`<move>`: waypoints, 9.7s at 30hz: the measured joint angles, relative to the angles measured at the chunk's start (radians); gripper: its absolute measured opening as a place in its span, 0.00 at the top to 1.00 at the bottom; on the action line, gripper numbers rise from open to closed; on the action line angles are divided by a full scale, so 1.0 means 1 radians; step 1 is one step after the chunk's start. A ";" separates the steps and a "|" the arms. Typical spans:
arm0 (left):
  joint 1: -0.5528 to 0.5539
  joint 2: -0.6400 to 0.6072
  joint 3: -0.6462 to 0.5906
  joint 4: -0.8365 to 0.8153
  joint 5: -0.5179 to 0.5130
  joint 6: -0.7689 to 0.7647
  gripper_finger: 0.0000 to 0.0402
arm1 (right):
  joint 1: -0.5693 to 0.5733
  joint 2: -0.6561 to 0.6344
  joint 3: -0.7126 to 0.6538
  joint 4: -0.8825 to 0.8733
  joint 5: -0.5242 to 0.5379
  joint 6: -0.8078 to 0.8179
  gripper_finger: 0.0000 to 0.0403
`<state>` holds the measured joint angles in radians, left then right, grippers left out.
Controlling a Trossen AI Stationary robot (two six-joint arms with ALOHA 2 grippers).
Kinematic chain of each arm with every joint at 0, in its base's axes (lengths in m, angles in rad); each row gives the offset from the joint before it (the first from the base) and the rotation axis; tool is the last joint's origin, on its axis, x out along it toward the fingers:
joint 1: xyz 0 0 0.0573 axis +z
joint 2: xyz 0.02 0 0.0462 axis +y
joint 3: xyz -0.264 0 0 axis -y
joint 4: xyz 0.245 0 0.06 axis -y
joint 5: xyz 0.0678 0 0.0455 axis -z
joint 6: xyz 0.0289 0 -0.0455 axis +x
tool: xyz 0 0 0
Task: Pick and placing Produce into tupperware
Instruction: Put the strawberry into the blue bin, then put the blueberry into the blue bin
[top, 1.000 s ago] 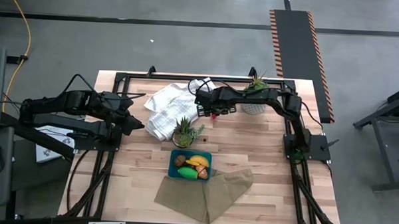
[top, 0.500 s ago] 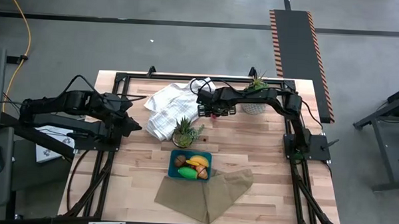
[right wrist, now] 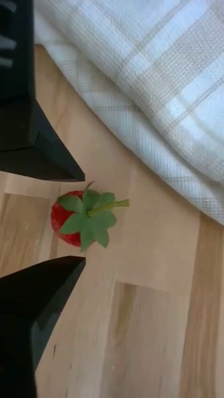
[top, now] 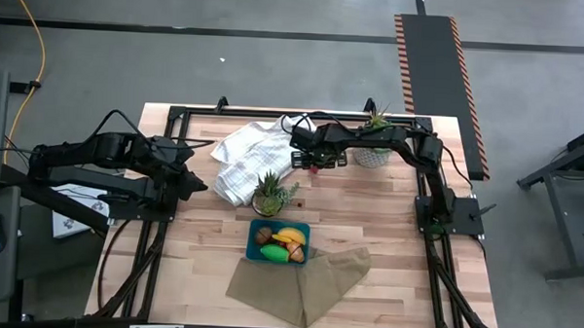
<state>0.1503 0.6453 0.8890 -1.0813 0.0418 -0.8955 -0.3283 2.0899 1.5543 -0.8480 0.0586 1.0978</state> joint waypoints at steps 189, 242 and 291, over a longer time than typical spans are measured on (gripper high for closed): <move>0.000 0.000 0.000 0.009 -0.001 -0.029 0.61 | 0.600 0.348 0.785 -0.370 0.101 0.073 0.68; 0.000 0.000 0.000 0.103 -0.115 -0.007 0.61 | 0.826 -0.577 -0.002 -0.245 0.774 -0.199 0.48; 0.000 0.000 0.000 0.135 -0.140 -0.155 0.61 | 0.434 -0.600 -1.186 1.545 0.234 -0.760 0.57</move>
<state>0.1505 0.6456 0.8886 -0.9459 -0.0982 -1.0501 0.1058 1.4897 0.3687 0.6975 0.2925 0.3381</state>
